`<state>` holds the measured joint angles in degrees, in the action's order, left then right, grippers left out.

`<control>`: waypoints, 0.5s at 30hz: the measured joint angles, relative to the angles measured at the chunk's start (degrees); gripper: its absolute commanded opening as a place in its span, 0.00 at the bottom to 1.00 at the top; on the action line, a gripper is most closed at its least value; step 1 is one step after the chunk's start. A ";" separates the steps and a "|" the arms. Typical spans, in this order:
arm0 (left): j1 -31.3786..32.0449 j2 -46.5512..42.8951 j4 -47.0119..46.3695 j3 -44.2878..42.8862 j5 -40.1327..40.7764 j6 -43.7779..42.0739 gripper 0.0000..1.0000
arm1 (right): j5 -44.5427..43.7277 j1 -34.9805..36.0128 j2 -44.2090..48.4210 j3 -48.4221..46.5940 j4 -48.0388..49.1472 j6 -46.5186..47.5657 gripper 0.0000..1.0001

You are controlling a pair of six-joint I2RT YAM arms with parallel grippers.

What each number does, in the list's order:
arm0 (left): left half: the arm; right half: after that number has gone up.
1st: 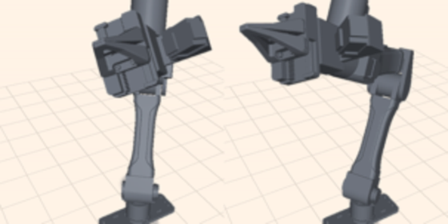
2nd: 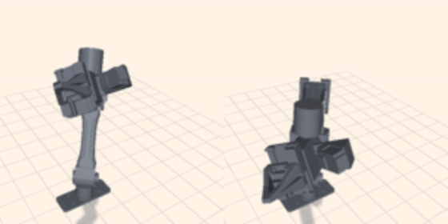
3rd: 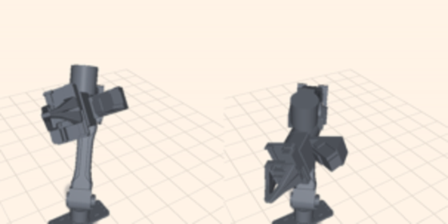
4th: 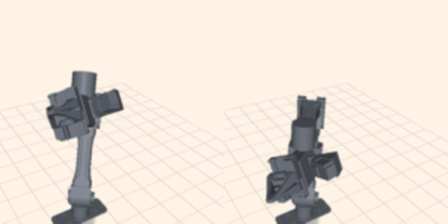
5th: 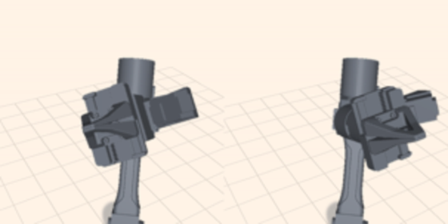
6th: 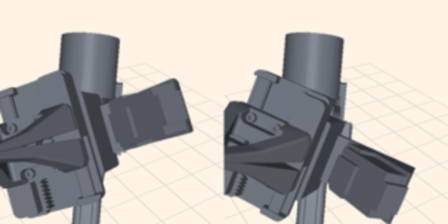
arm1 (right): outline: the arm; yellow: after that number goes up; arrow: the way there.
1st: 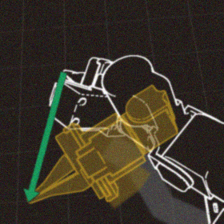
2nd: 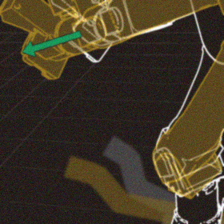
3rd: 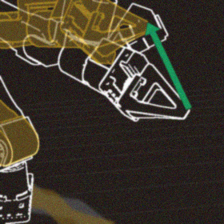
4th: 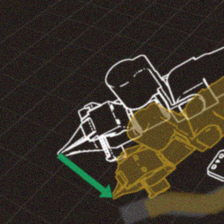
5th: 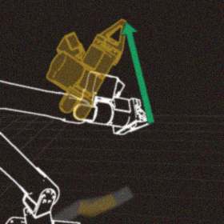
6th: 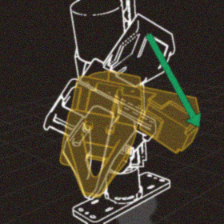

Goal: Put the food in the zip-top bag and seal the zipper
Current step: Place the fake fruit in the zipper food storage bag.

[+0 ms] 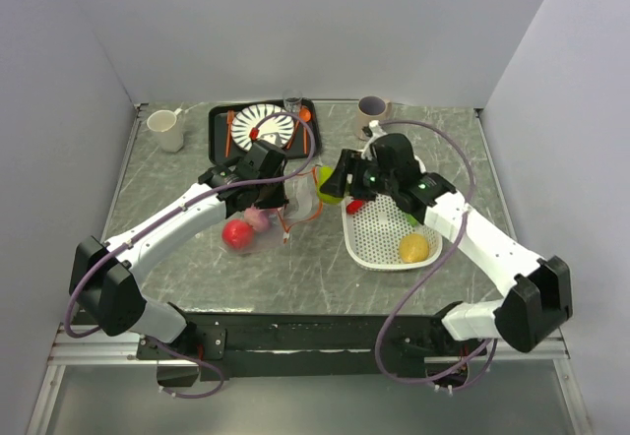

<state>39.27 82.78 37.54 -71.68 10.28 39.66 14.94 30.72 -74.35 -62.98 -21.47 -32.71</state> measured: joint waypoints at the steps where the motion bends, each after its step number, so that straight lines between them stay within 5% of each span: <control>1: 0.00 0.00 -0.02 0.00 -0.04 0.02 0.01 | 0.46 0.63 -1.01 -0.81 0.83 -0.13 0.46; 15: 0.00 -1.11 -0.04 0.00 -0.57 0.22 0.01 | 0.63 6.56 -13.77 -11.04 -2.36 1.62 0.53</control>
<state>39.27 81.67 37.50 -71.68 9.72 39.88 15.57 37.28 -88.12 -74.02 -23.83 -31.09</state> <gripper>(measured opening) 0.014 0.726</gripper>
